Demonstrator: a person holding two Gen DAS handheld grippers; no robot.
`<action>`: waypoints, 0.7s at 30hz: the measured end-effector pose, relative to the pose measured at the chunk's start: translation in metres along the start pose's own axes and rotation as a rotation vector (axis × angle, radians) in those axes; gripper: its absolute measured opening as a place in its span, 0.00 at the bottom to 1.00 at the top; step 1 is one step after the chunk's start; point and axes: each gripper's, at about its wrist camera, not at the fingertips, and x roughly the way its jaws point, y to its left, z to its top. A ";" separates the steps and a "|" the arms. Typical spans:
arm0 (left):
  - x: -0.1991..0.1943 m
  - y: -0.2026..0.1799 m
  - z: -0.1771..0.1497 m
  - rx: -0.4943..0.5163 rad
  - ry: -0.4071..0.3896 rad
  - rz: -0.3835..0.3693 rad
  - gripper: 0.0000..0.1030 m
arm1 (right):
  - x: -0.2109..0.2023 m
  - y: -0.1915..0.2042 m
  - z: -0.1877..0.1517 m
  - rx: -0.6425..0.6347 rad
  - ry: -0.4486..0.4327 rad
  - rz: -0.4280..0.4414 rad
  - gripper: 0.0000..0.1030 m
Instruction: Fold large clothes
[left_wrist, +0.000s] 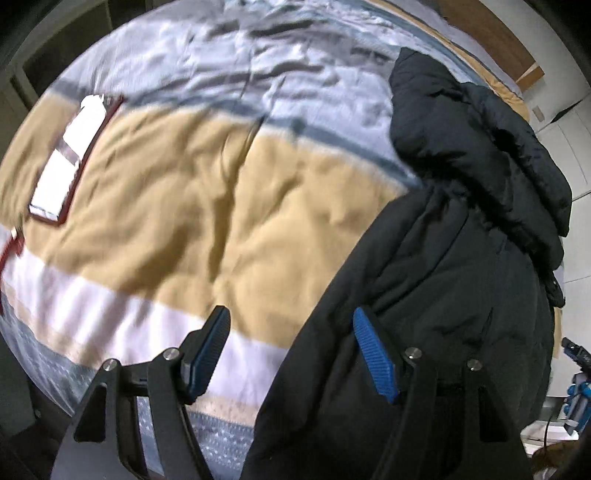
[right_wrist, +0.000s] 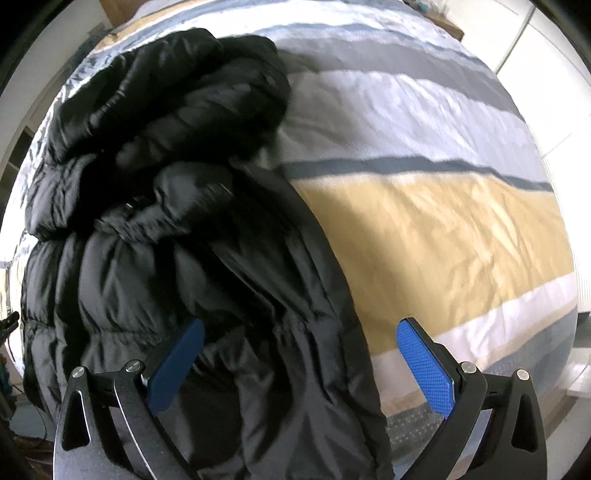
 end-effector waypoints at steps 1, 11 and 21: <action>0.001 0.004 -0.004 -0.006 0.010 -0.008 0.66 | 0.002 -0.003 -0.002 0.004 0.007 -0.004 0.99; 0.017 0.027 -0.028 -0.062 0.083 -0.113 0.66 | 0.020 -0.026 -0.024 0.044 0.076 0.006 0.99; 0.024 0.042 -0.043 -0.167 0.150 -0.316 0.66 | 0.036 -0.058 -0.051 0.144 0.136 0.079 0.99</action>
